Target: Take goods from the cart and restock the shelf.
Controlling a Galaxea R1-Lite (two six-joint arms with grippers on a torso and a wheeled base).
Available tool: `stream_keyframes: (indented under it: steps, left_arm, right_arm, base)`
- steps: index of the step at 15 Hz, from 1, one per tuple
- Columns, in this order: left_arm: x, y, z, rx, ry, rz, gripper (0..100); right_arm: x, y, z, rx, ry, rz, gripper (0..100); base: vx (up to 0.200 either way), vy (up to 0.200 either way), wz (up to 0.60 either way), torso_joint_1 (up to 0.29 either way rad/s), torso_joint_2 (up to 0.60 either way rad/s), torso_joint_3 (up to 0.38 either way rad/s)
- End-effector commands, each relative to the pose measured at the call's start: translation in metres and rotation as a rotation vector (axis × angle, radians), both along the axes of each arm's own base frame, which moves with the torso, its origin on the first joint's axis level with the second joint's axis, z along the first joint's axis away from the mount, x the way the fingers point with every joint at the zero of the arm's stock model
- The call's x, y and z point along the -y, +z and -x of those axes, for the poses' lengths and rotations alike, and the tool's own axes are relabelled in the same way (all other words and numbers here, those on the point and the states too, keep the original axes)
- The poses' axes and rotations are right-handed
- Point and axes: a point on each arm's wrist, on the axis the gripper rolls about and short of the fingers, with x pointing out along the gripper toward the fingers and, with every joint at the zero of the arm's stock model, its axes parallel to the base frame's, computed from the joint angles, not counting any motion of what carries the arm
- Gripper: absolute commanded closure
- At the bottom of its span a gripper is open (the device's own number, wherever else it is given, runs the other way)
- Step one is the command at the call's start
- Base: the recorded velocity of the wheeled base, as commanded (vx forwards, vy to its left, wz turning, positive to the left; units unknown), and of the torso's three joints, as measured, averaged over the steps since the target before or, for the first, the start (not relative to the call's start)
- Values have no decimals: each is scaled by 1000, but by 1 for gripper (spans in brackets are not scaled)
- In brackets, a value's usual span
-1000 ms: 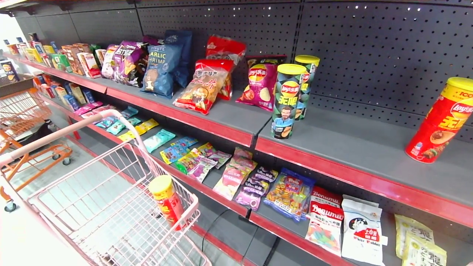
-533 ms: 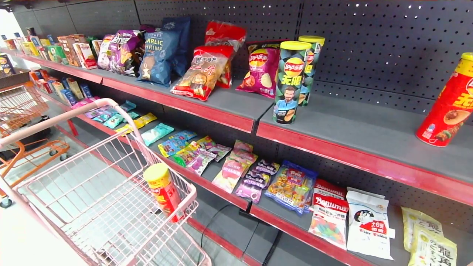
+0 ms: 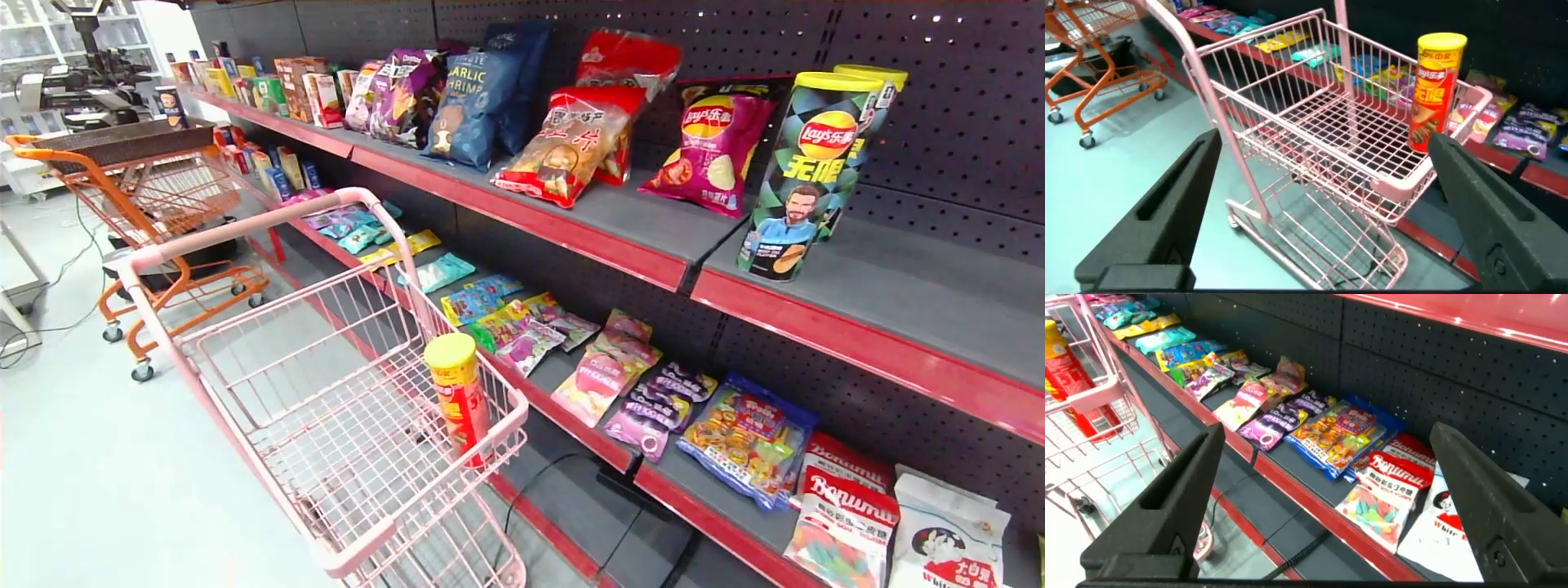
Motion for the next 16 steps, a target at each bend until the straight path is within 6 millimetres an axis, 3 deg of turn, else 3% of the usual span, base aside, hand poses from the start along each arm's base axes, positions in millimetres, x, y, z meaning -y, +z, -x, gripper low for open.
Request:
stream_keyframes:
  steps: [1,4,5,6,7,8,10,11,12,13,14,16]
  left_arm:
    - [0,0,0,-2,-7,-1,0]
    - [2,4,0,7,-74,-26,0]
    - [1,44,-2,14,-64,-19,0]
    - [1,82,-16,-28,-49,25,0]
    - [0,136,-54,-92,26,124,0]
    - [-2,158,-97,-177,97,129,0]
    - [-1,154,-164,-291,17,135,0]
    - [3,139,-207,-329,-150,131,0]
    - [3,139,-207,-329,-150,131,0]
    - [-2,113,-253,-338,-207,56,0]
    - [-2,87,-280,-368,-261,23,0]
    - [6,57,-285,-447,-446,23,0]
  right_arm:
    - [0,0,0,-2,-1,0,0]
    - [0,0,0,-2,-1,0,0]
    - [0,0,0,-3,-1,0,0]
    - [0,0,0,-2,-1,0,0]
    - [0,0,0,-2,-1,2,0]
    - [0,0,0,-2,1,2,0]
    - [0,0,0,-2,1,0,0]
    - [0,0,0,-2,1,2,0]
    - [0,0,0,-2,1,2,0]
    - [0,0,0,-2,1,3,0]
    - [0,0,0,-2,1,3,0]
    - [0,0,0,-2,1,3,0]
  base:
    - [0,0,0,0,0,0]
    - [0,0,0,0,0,0]
    - [0,0,0,0,0,0]
    - [0,0,0,0,0,0]
    - [0,0,0,0,0,0]
    - [0,0,0,0,0,0]
    - [0,0,0,0,0,0]
    - [0,0,0,0,0,0]
    - [0,0,0,0,0,0]
    - [0,0,0,0,0,0]
    - [0,0,0,0,0,0]
    - [0,0,0,0,0,0]
